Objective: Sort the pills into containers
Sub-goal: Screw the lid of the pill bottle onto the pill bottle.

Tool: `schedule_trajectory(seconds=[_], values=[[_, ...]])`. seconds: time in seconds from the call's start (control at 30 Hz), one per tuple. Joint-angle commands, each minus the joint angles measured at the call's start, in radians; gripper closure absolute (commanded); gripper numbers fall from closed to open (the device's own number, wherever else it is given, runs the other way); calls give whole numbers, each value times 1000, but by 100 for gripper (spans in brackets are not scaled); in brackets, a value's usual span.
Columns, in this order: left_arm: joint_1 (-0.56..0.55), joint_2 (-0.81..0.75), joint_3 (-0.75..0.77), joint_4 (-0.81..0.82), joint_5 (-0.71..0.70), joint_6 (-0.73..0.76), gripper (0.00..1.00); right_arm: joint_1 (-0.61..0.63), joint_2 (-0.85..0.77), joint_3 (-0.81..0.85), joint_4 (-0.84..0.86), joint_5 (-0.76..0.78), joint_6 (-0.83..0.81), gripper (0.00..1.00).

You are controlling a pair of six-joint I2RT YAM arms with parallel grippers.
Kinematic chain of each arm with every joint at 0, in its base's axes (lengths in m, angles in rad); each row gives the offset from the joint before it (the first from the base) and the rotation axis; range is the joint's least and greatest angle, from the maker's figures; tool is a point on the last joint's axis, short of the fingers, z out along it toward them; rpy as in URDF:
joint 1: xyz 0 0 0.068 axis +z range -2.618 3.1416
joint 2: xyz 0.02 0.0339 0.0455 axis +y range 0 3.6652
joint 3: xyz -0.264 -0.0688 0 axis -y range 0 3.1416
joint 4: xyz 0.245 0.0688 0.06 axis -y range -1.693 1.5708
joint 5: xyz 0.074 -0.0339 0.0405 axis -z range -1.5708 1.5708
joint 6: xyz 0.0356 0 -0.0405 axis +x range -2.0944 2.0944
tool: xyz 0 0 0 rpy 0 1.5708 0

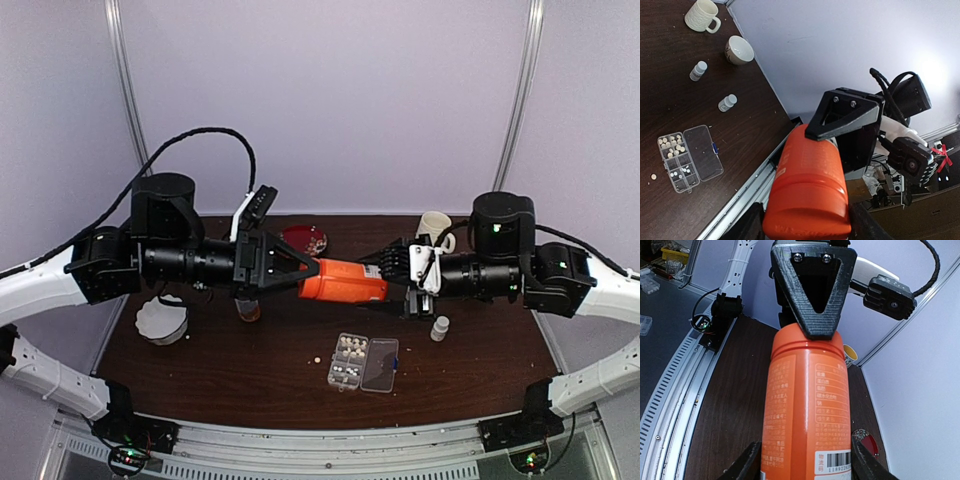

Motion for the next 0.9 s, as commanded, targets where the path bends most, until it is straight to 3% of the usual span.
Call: schedule_trajectory(seconds=[0.0, 0.17, 0.3, 0.47, 0.63, 0.87], values=[[1, -3, 1, 25, 16, 21, 47, 5, 14, 35, 16, 25, 19, 100], [0, 13, 1, 56, 55, 84, 59, 5, 19, 45, 2, 9, 34, 100], [2, 5, -17, 87, 59, 186, 59, 5, 32, 65, -21, -17, 61, 100], [1, -38, -103, 195, 67, 421, 63, 3, 46, 97, -52, -132, 121, 100], [-1, -75, -160, 301, 125, 844, 71, -5, 81, 154, -112, -226, 216, 100], [0, -15, -5, 92, 160, 1415, 85, -28, 92, 151, -86, -315, 376, 100]])
